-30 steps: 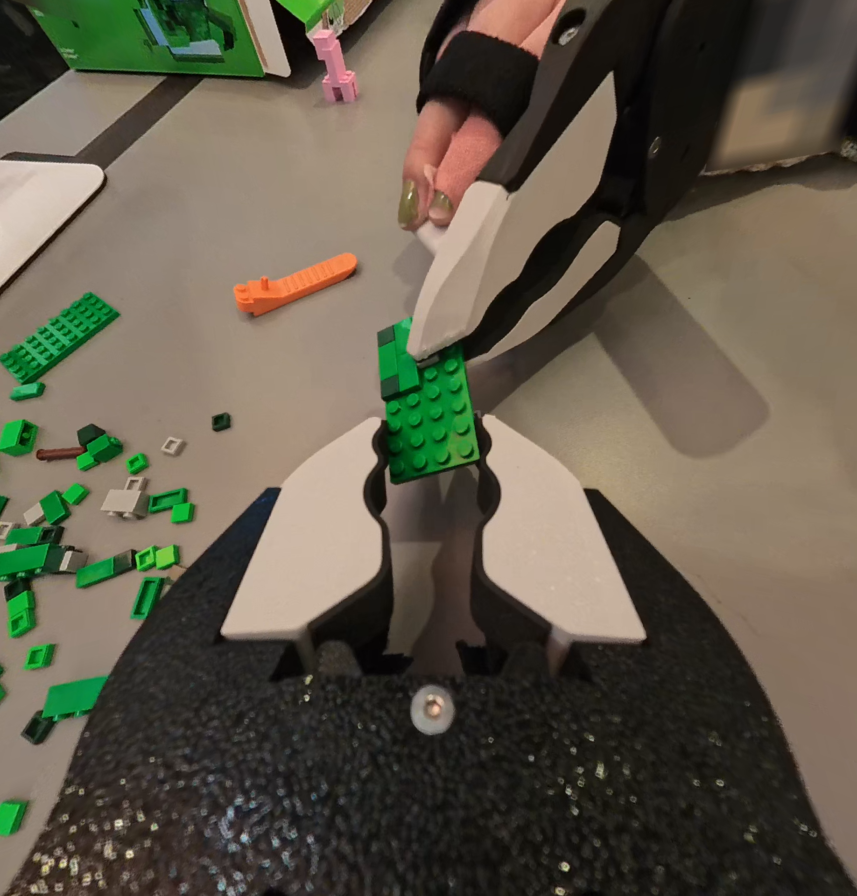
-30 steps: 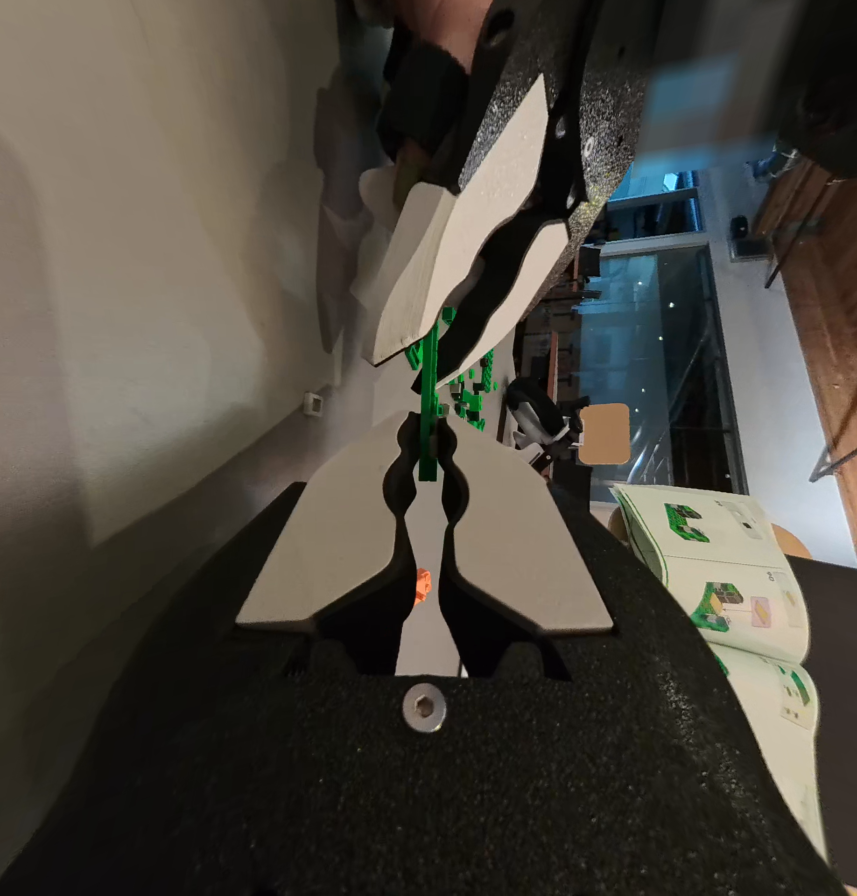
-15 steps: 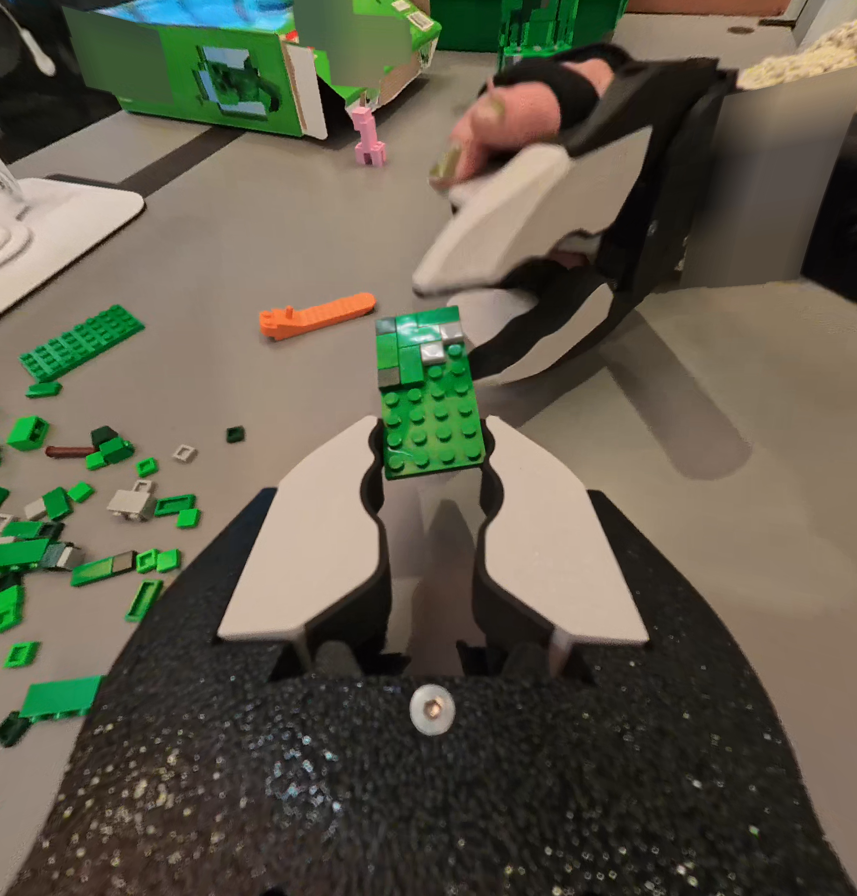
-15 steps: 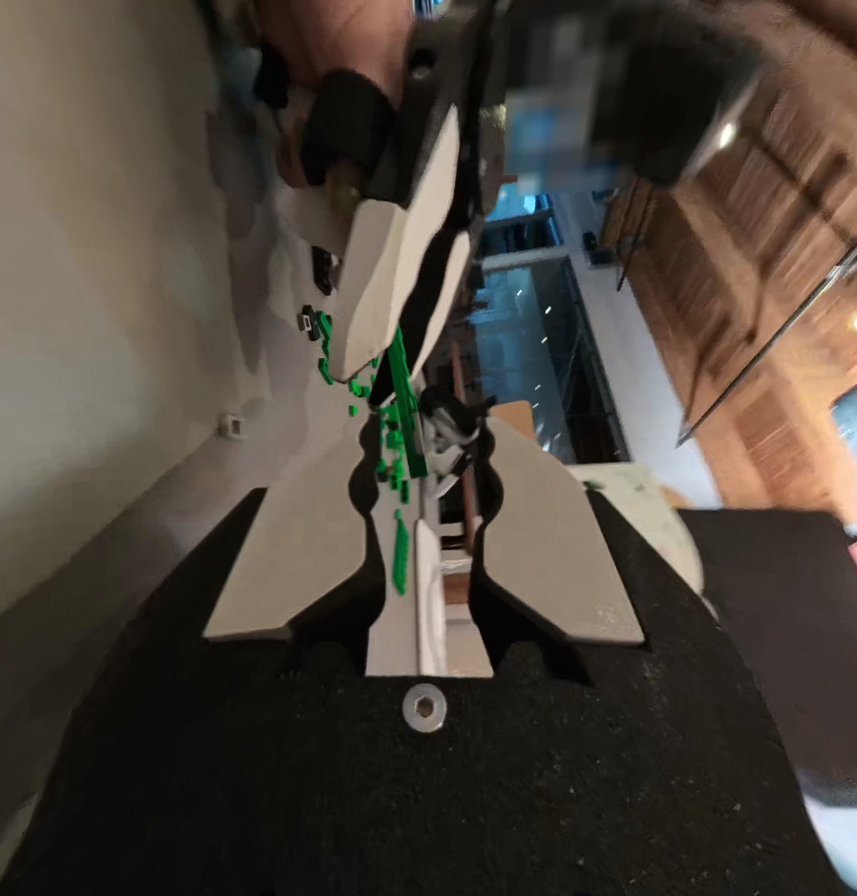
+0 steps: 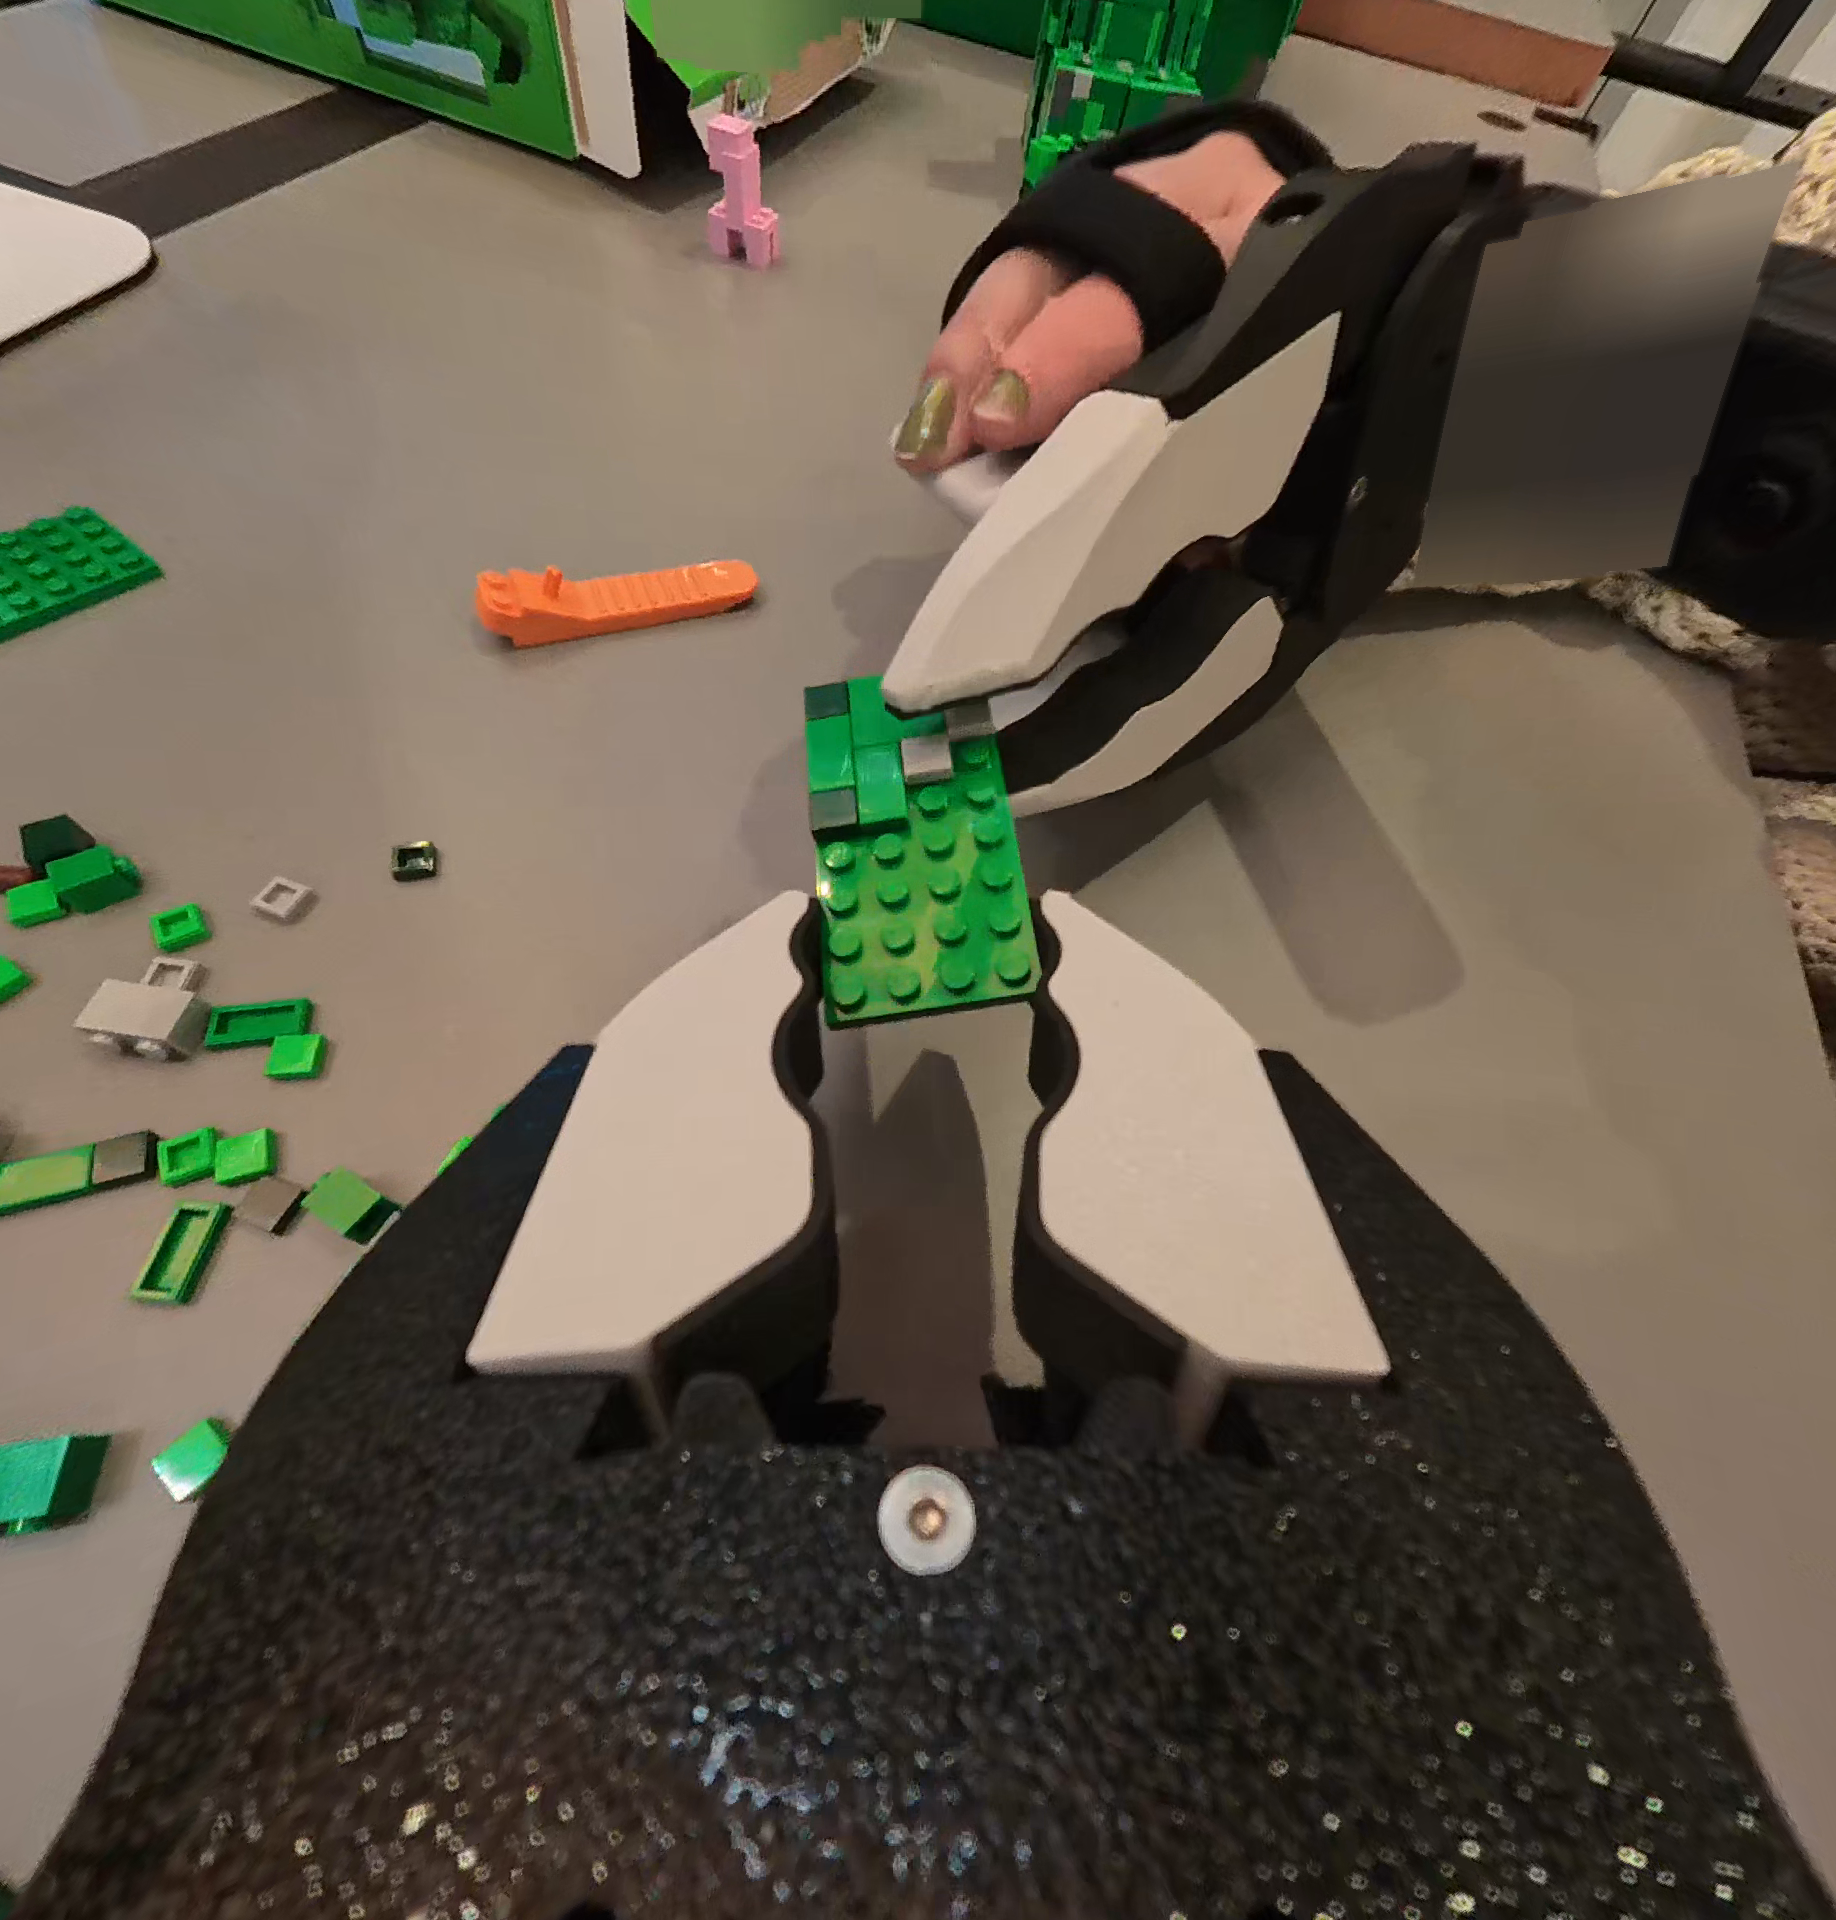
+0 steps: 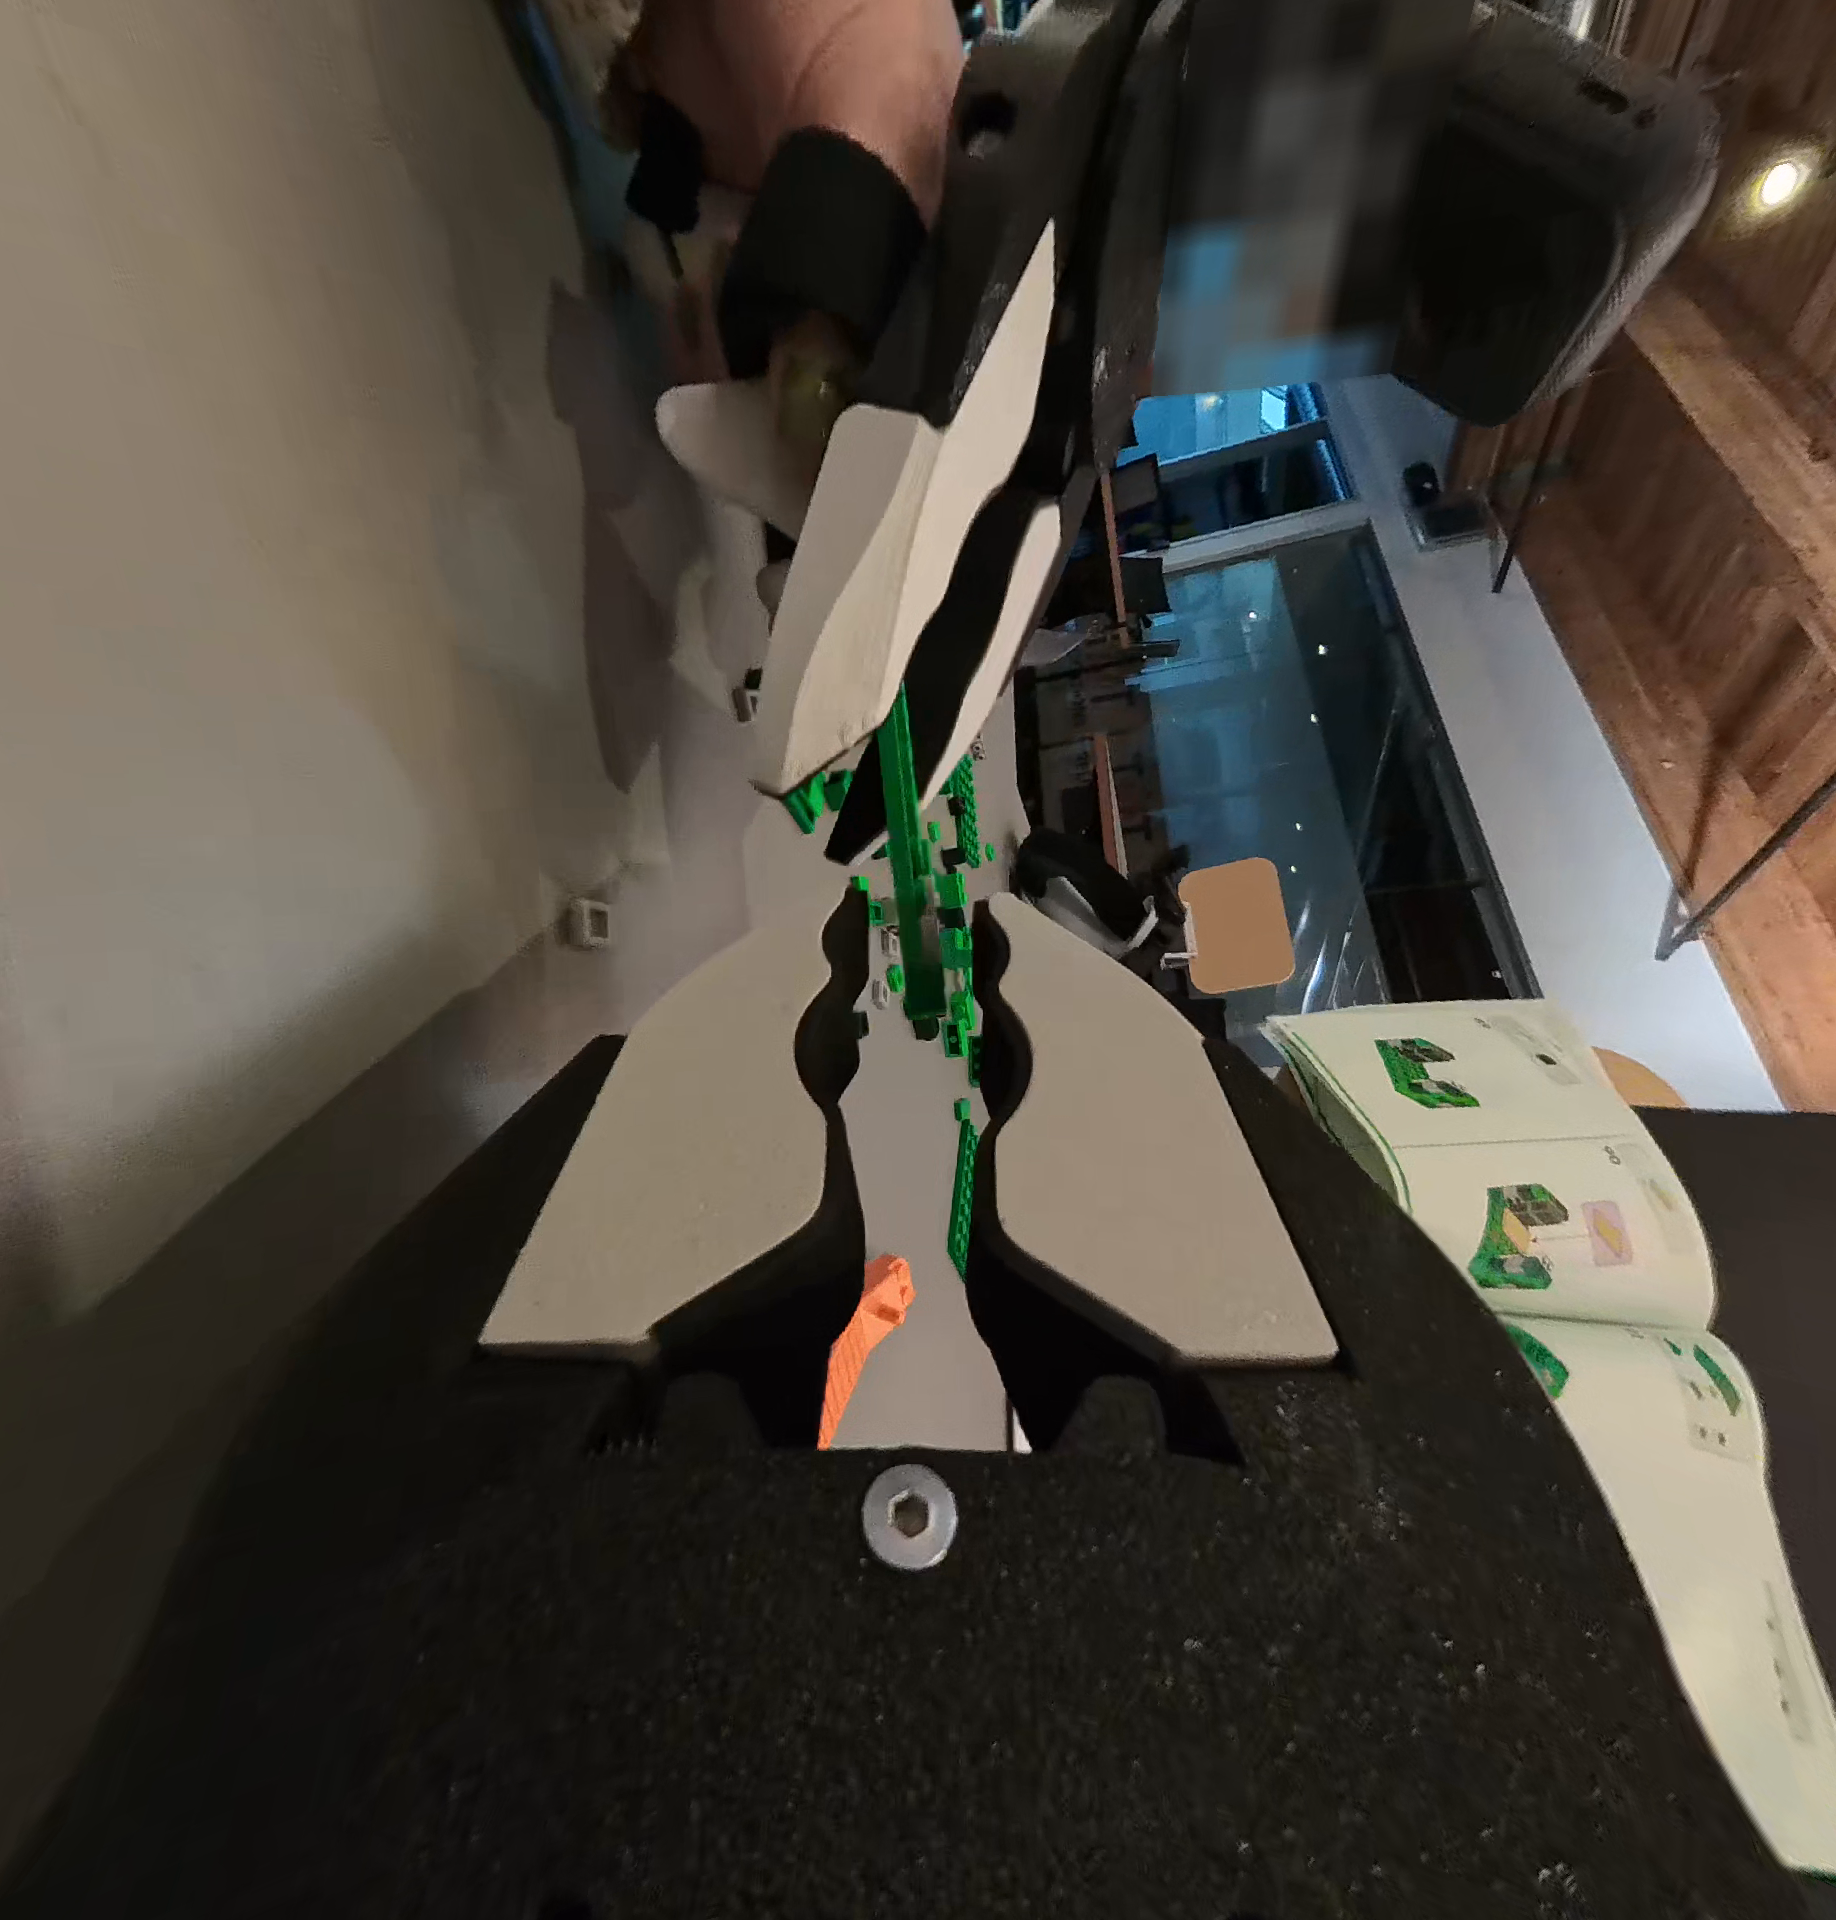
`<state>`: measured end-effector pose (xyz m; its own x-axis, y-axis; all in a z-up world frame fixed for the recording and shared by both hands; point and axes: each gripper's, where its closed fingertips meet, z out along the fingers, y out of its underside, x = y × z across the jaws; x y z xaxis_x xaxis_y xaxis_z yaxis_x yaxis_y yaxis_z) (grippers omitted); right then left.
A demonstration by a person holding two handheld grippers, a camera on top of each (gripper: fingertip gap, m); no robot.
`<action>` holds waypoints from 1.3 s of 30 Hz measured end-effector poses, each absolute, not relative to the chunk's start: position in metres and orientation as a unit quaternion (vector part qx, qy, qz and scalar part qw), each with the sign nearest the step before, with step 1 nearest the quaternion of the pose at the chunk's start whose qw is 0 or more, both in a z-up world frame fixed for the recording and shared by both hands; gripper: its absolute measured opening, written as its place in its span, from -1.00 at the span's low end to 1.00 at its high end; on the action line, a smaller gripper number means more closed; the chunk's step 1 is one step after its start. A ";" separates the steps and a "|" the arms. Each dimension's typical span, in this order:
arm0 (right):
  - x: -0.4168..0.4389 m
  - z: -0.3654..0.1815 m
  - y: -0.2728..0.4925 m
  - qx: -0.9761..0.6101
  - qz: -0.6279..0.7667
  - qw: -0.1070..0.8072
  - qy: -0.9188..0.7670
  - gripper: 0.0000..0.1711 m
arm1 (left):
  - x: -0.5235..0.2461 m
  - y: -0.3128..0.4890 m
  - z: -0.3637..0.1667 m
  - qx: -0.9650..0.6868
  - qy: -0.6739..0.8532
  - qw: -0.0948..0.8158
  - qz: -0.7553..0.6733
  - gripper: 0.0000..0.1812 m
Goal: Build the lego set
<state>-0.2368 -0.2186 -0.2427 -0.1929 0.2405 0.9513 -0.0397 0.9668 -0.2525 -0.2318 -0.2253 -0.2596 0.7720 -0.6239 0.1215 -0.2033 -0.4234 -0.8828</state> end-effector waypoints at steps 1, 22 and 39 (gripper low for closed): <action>-0.237 -0.243 -0.220 -0.061 0.106 0.632 -0.766 -0.80 | -0.231 -0.226 -0.260 -0.814 0.257 0.471 -0.220 -0.60; -0.238 -0.229 -0.210 -0.023 0.018 0.702 -0.711 -0.93 | -0.237 -0.218 -0.247 -0.788 0.259 0.532 -0.169 -0.56; -0.237 -0.233 -0.213 -0.004 0.006 0.719 -0.695 -0.93 | -0.237 -0.219 -0.240 -0.776 0.243 0.545 -0.203 -0.59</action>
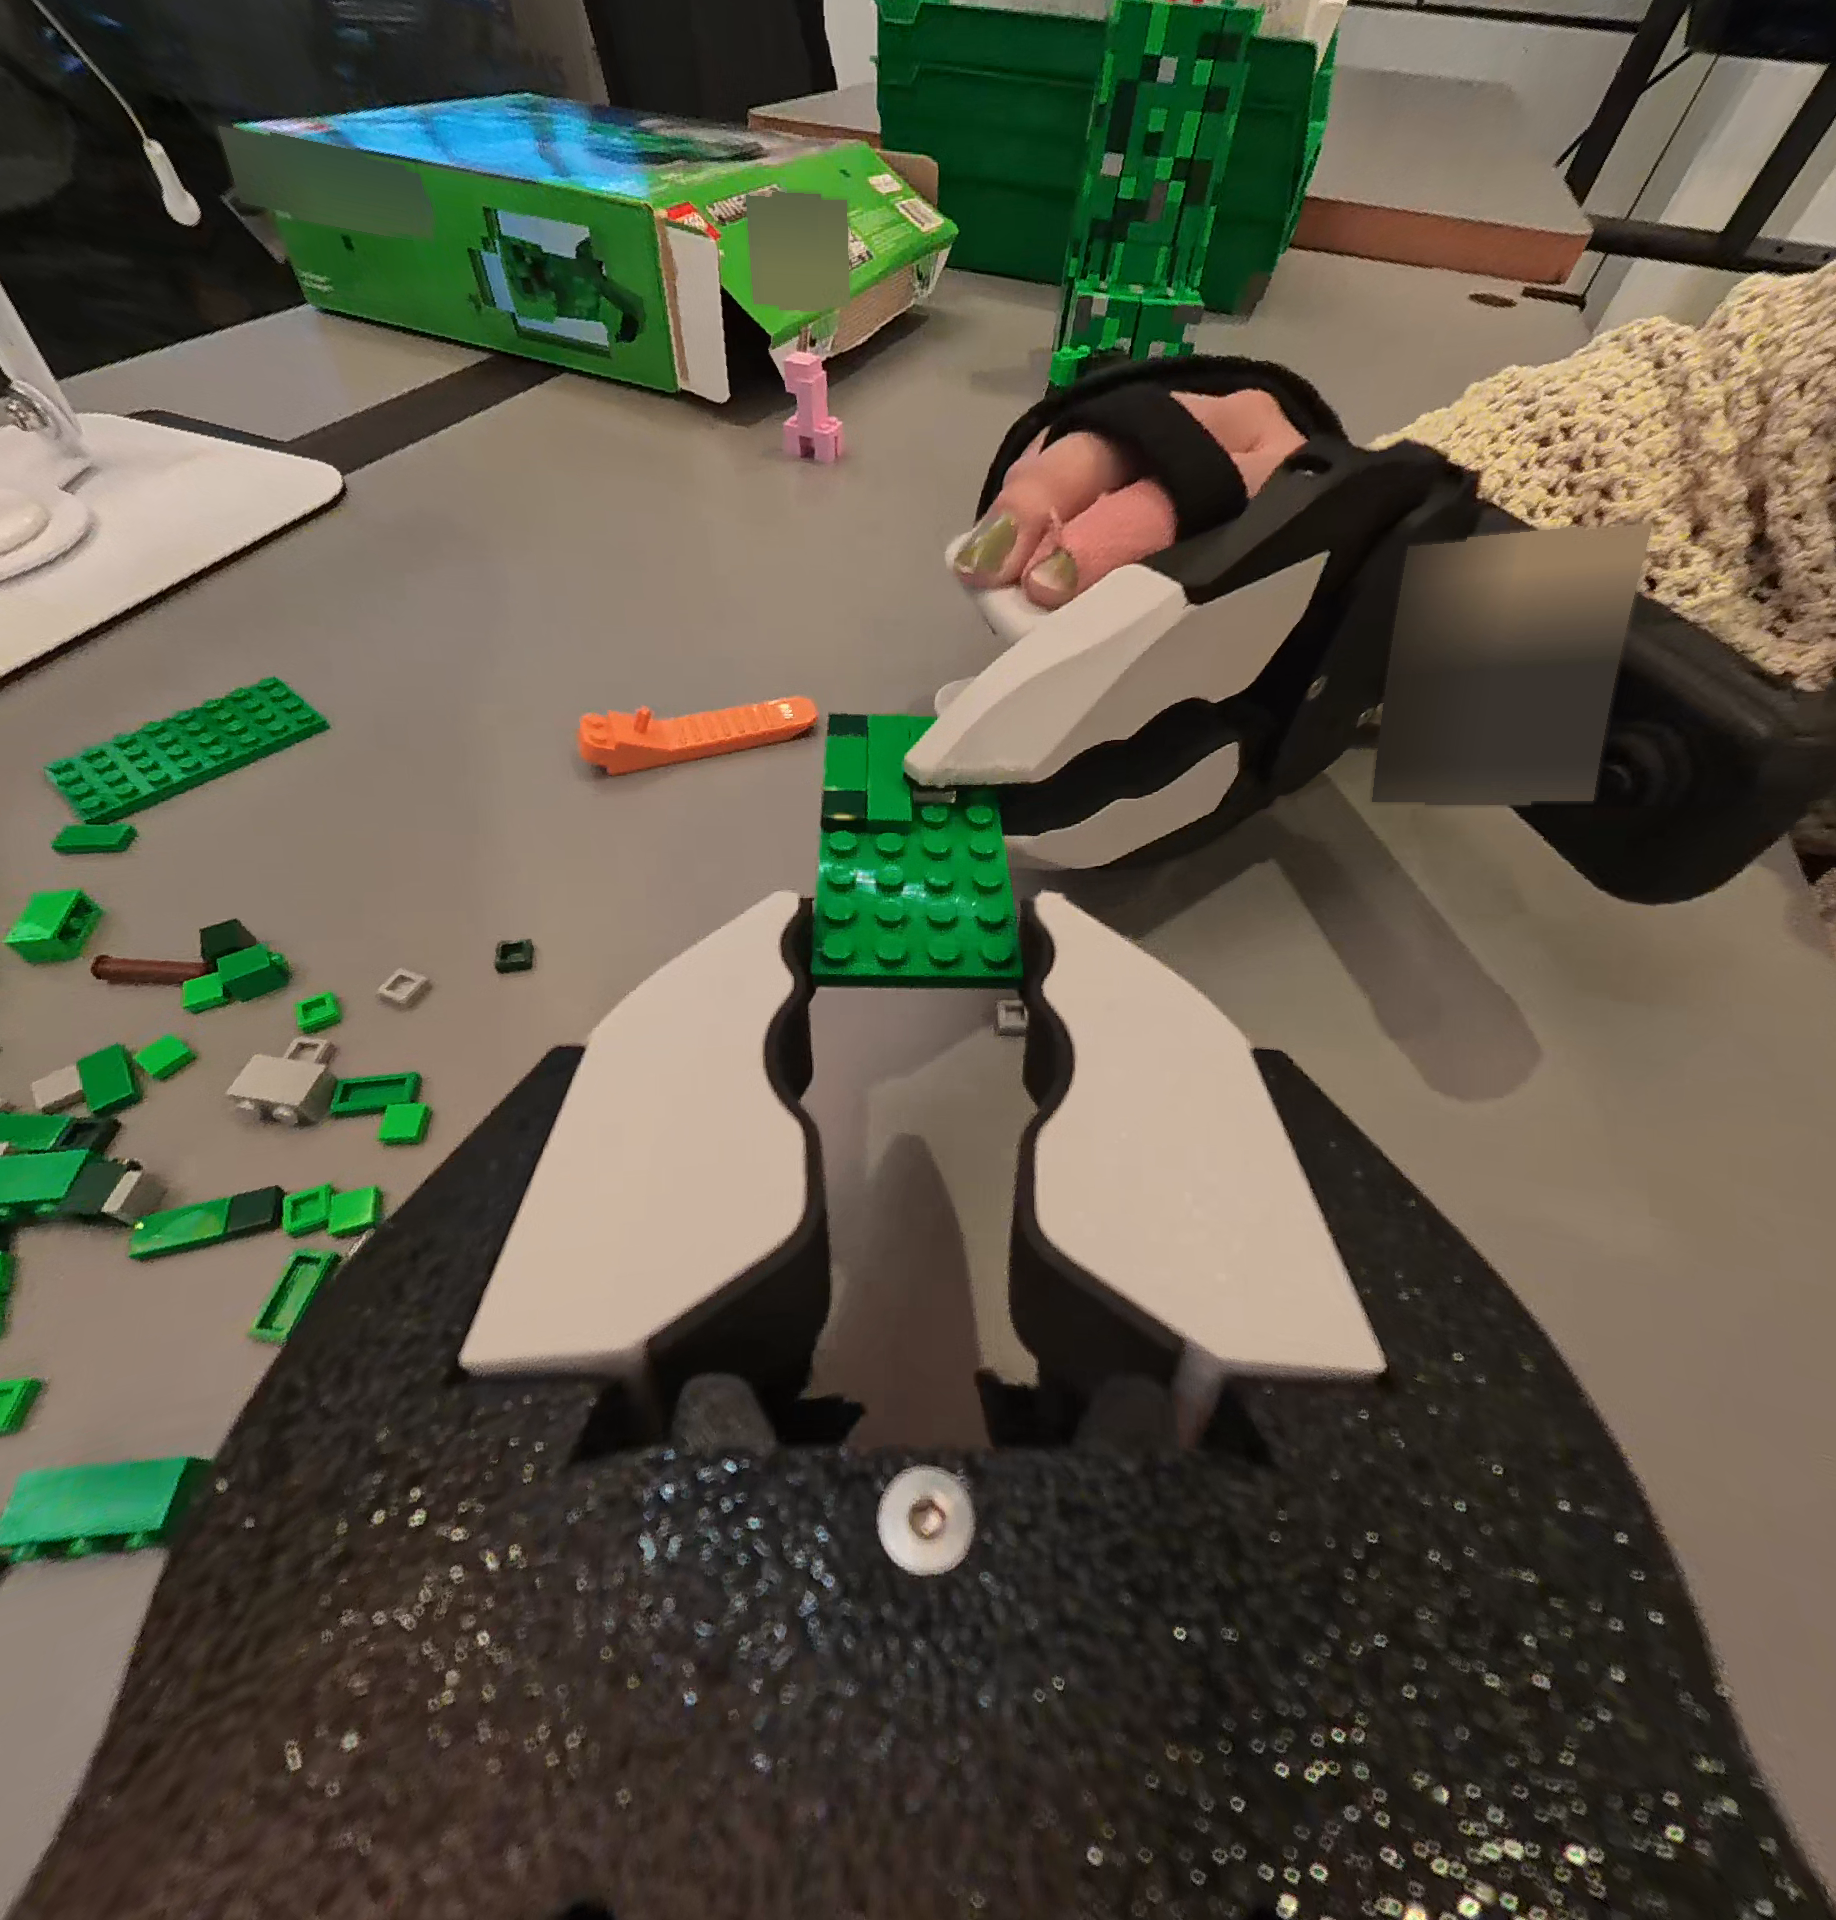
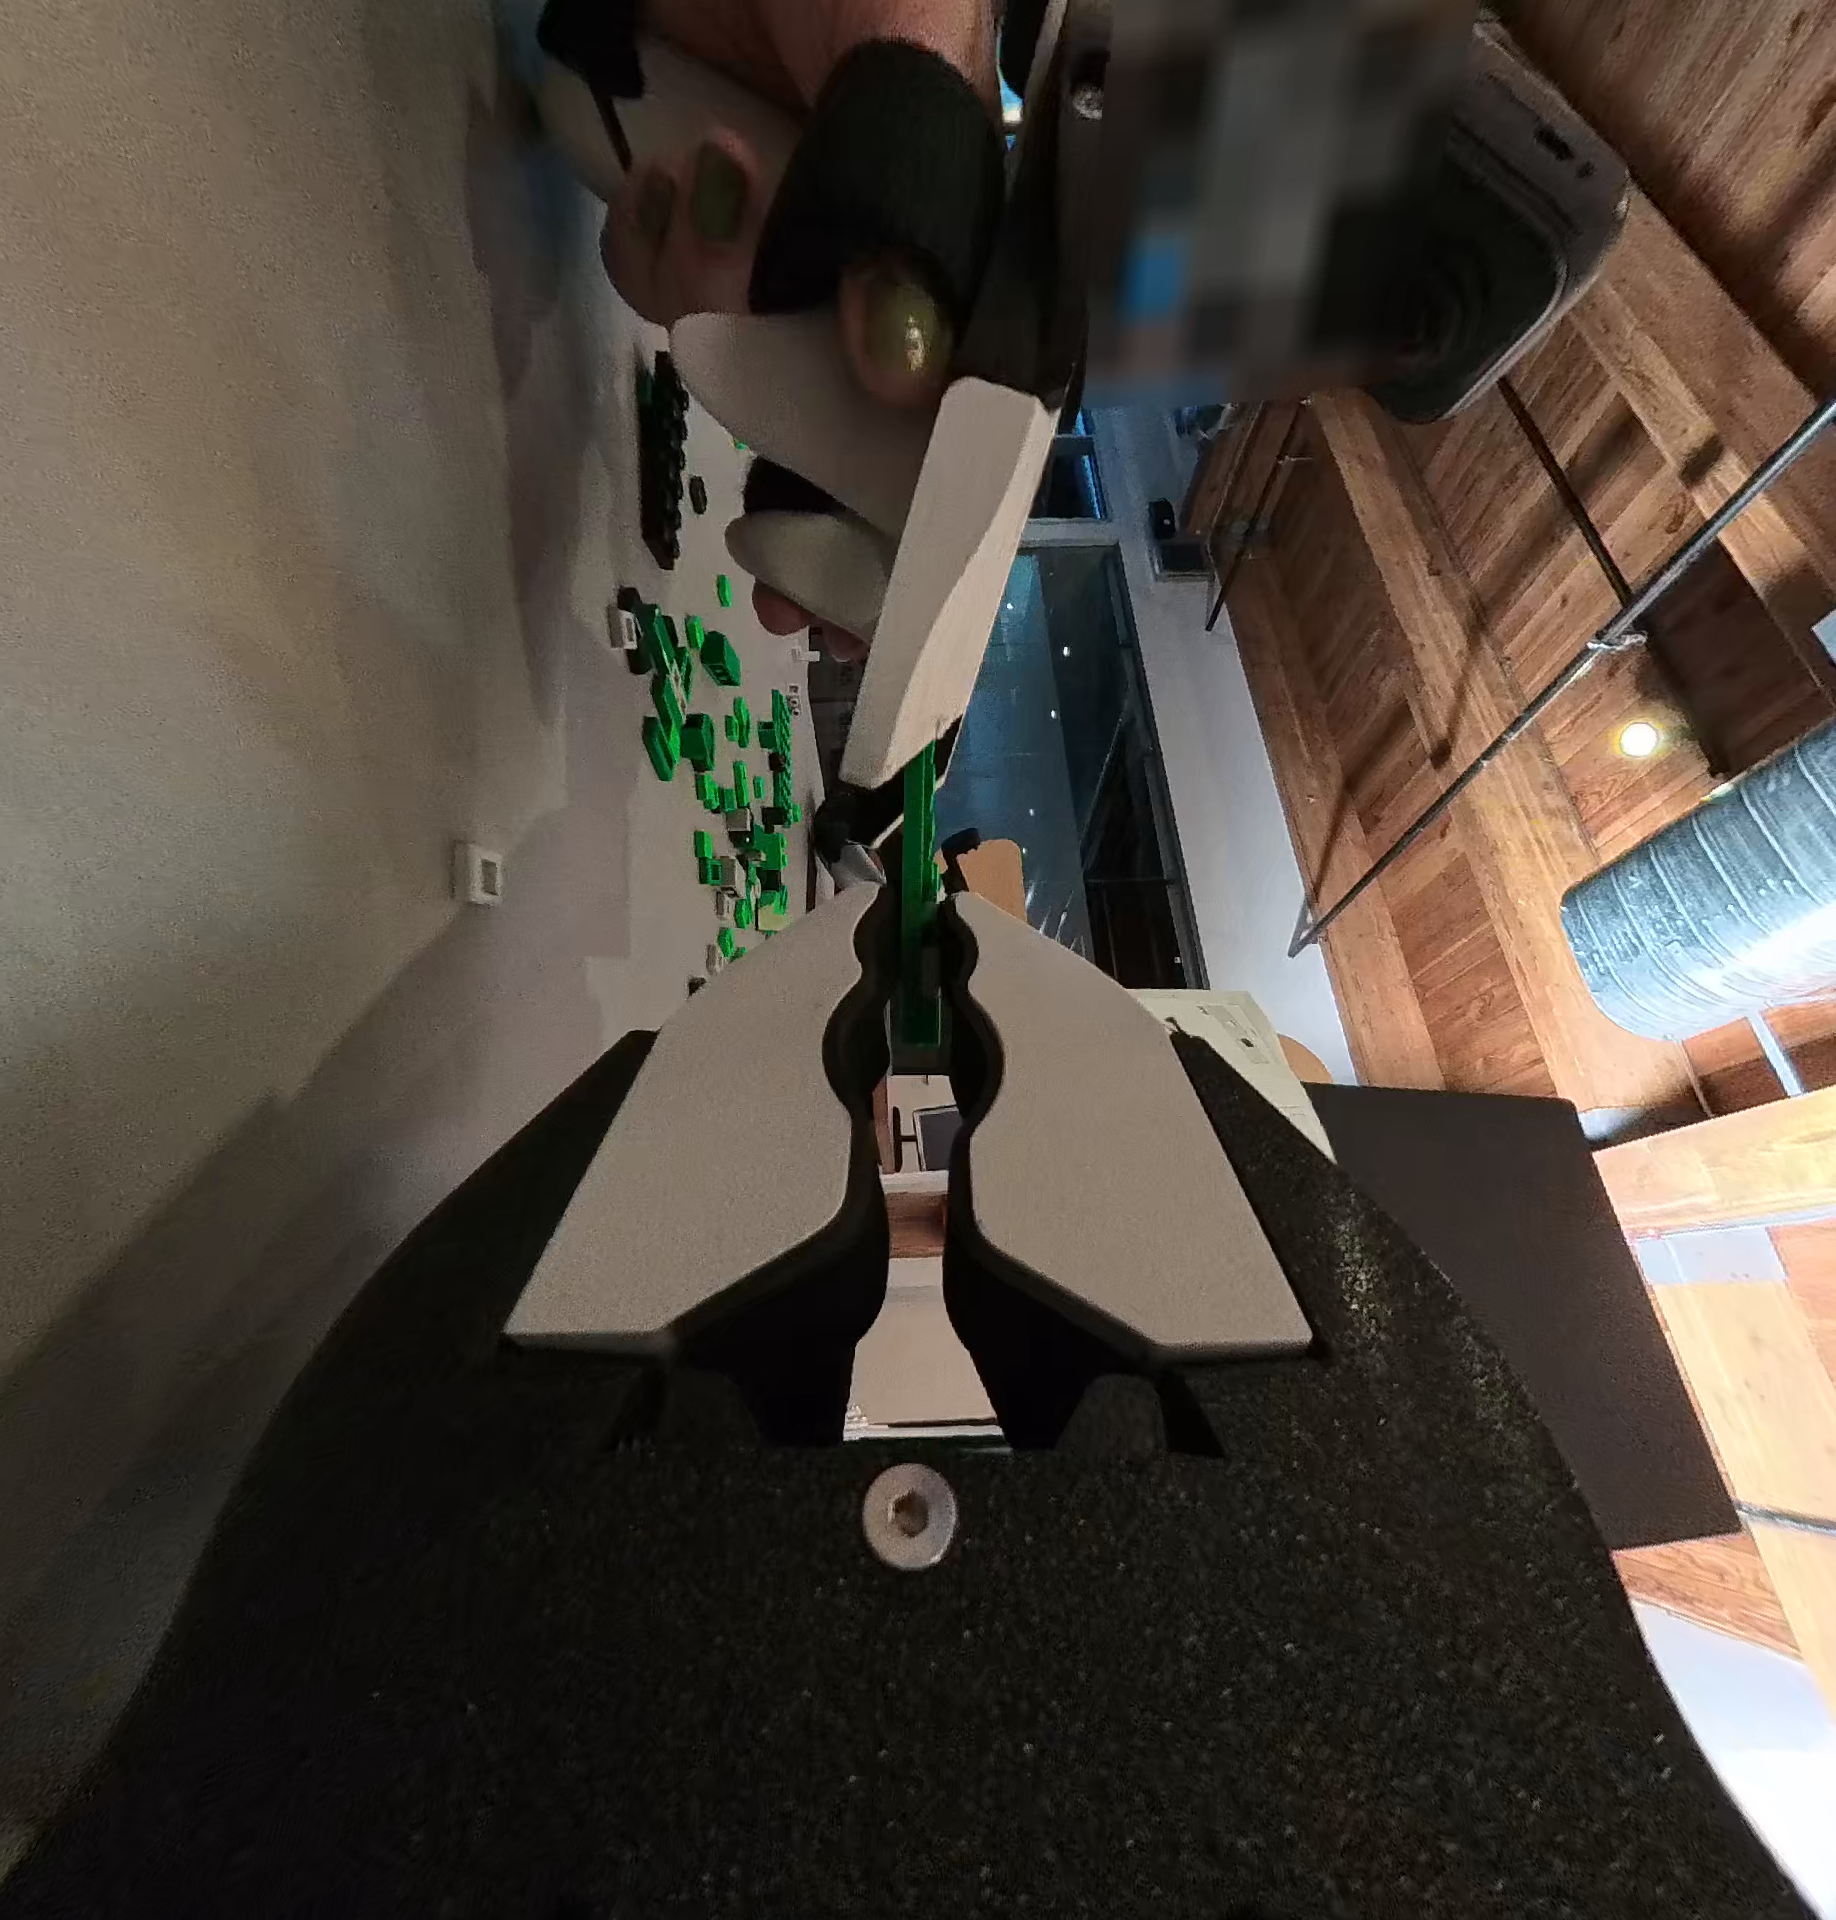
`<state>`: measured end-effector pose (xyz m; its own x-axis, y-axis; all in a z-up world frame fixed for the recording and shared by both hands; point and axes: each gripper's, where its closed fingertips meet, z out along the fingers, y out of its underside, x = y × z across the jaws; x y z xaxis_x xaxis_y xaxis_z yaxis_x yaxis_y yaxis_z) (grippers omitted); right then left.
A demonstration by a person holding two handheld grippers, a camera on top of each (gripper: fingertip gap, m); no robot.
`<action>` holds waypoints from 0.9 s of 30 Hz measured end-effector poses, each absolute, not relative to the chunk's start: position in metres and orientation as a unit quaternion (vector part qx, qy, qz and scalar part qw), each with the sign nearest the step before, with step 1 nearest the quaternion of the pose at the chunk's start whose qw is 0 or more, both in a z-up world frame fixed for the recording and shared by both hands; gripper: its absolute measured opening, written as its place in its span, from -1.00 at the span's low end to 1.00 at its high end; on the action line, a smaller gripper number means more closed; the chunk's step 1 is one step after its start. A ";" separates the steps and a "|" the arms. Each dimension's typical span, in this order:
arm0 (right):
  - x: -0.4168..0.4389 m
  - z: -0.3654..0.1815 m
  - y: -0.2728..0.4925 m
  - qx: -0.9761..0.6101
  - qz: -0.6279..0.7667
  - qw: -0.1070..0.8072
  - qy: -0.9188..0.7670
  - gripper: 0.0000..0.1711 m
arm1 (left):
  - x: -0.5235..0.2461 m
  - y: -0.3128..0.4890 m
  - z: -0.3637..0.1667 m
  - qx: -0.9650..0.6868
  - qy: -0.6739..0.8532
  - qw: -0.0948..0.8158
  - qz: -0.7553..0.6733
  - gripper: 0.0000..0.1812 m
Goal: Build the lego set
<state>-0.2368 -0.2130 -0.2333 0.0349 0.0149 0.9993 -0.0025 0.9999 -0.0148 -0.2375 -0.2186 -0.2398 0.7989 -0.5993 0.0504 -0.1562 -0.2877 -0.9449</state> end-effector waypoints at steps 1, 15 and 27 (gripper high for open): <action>-0.237 -0.233 -0.212 -0.006 0.004 0.721 -0.693 -0.93 | -0.237 -0.219 -0.240 -0.776 0.244 0.544 -0.205 -0.55; -0.234 -0.221 -0.195 -0.123 0.096 0.719 -0.677 -0.46 | -0.248 -0.219 -0.250 -0.789 0.273 0.531 -0.147 -0.61; -0.240 -0.238 -0.168 -0.318 0.282 0.559 -0.712 -0.68 | -0.256 -0.250 -0.270 -0.783 0.381 0.477 -0.117 -0.61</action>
<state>-0.2396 -0.1683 -0.2376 -0.1723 0.7675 0.6174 0.1367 0.6394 -0.7567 -0.2558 -0.2497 -0.2704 0.6820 -0.7085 -0.1813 -0.4861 -0.2540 -0.8362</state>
